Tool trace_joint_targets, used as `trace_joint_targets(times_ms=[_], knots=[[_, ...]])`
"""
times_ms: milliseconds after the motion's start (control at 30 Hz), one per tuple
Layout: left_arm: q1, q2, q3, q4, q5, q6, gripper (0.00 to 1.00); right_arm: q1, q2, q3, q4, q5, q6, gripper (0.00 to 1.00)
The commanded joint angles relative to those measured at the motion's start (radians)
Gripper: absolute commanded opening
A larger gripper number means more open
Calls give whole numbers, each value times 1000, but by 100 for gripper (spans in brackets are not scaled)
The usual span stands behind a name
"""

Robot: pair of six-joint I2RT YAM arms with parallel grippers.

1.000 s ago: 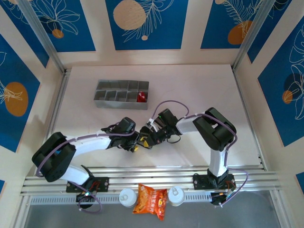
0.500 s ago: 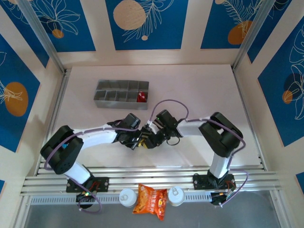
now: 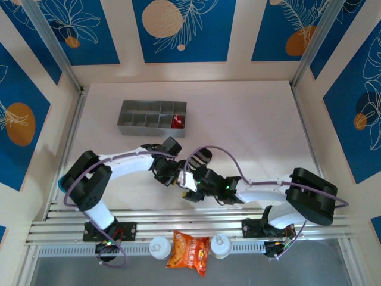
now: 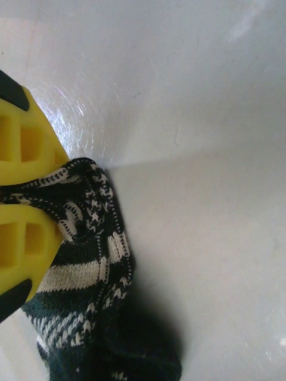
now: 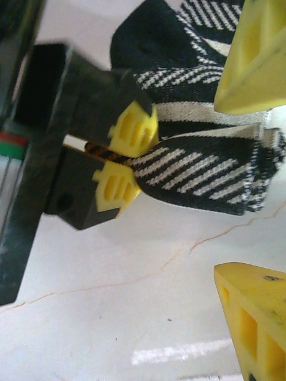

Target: Roll the socks

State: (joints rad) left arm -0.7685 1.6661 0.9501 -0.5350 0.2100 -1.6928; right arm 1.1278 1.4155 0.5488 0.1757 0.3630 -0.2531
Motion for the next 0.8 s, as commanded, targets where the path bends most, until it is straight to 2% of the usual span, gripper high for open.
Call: trace_joint_targets(times_ms=[0,133,300,367,467,600,700,767], knots=[[-9,64,-4,-143,13,13,0,23,63,51,32,164,-81,64],[-8,74,13,-159,21,25,0,32,132,88,41,181,-94,59],[-3,75,10,-150,37,21,0,48,199,123,6,202,-90,42],[-2,78,10,-143,42,23,0,58,210,133,-19,218,-75,32],[3,79,11,-137,49,21,0,67,234,147,-66,229,-38,10],[17,44,0,-126,42,12,0,68,256,159,-118,234,52,0],[35,-15,-9,-123,16,13,20,41,260,160,-160,201,161,0],[50,-74,-19,-135,-21,13,40,3,230,116,-124,107,232,0]])
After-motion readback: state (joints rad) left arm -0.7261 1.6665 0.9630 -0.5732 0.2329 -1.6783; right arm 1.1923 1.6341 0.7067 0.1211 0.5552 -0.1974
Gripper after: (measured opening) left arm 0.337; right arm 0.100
